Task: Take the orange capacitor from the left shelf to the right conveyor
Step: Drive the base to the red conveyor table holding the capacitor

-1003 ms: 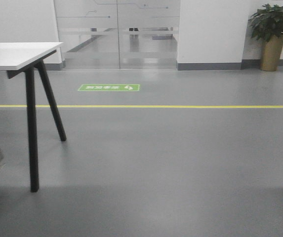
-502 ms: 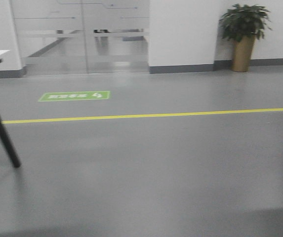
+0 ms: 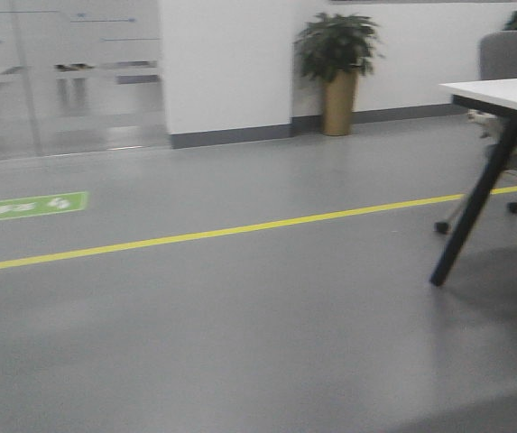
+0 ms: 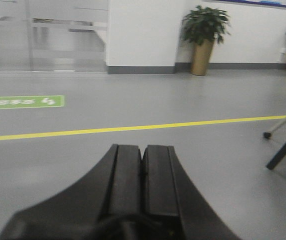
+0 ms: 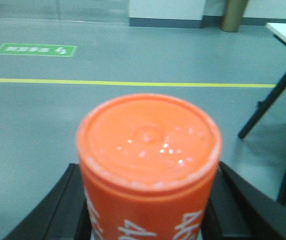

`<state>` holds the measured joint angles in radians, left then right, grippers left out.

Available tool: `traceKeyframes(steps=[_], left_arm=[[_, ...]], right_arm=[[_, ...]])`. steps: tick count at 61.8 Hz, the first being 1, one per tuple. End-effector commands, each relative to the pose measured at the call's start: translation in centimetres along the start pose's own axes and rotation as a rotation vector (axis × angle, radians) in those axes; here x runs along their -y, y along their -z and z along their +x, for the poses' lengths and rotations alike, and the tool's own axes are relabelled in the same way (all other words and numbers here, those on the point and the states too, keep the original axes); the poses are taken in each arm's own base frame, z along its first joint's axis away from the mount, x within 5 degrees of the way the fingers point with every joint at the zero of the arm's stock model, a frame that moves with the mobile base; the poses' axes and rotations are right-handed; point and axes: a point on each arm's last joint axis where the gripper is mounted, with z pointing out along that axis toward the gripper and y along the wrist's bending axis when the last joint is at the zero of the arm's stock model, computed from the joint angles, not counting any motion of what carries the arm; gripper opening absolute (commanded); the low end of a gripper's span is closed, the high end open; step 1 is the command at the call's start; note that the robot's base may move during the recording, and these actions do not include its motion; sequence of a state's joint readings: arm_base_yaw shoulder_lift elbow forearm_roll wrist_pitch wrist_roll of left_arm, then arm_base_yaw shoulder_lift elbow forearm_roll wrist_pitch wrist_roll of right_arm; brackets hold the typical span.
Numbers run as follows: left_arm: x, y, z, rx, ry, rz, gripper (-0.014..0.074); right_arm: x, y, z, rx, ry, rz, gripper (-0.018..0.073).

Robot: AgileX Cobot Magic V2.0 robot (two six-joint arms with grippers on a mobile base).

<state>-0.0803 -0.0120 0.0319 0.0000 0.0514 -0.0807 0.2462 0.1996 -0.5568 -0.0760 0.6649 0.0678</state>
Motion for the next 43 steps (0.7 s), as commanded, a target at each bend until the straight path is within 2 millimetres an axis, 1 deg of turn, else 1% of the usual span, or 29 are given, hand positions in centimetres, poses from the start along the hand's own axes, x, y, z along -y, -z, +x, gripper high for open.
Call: traceKeyframes(steps=[1,43], left_arm=[[0.07,0.22,-1.10,0.114,0.001,0.007,-0.0105],[0.07,0.22,-1.10,0.114,0.001,0.007,-0.0105]], right_arm=[[-0.01,0.21,-1.55,0.101,0.014,0.000,0.0134],[-0.01,0.21,-1.55,0.101,0.014,0.000,0.0134]])
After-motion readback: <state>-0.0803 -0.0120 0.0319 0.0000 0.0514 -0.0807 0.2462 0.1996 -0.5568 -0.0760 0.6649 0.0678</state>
